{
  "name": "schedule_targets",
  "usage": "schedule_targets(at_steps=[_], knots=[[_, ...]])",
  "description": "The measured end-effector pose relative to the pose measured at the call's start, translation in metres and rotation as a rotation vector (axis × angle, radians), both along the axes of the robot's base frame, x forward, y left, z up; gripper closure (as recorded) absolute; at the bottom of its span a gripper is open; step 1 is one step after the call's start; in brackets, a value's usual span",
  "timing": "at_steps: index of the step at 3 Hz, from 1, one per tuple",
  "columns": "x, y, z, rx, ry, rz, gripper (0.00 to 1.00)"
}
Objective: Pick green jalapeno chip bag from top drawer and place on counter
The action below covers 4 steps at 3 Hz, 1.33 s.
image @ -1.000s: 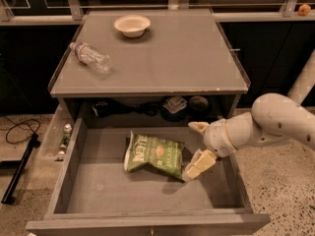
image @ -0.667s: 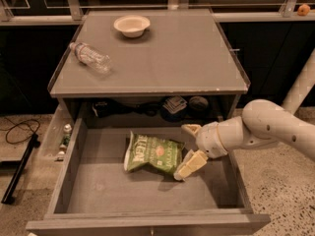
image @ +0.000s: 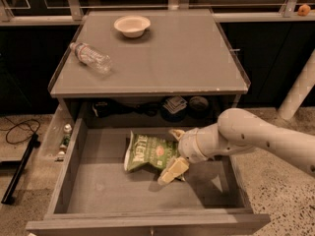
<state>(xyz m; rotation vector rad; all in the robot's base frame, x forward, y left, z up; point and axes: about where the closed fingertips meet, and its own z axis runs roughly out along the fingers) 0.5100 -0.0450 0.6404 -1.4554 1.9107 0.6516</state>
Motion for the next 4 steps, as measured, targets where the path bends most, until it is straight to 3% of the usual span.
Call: schedule_targets(at_steps=[2, 4], knots=[[0.009, 0.015, -0.032, -0.061, -0.01, -0.048, 0.0], [0.009, 0.016, -0.032, -0.061, -0.01, -0.049, 0.43]])
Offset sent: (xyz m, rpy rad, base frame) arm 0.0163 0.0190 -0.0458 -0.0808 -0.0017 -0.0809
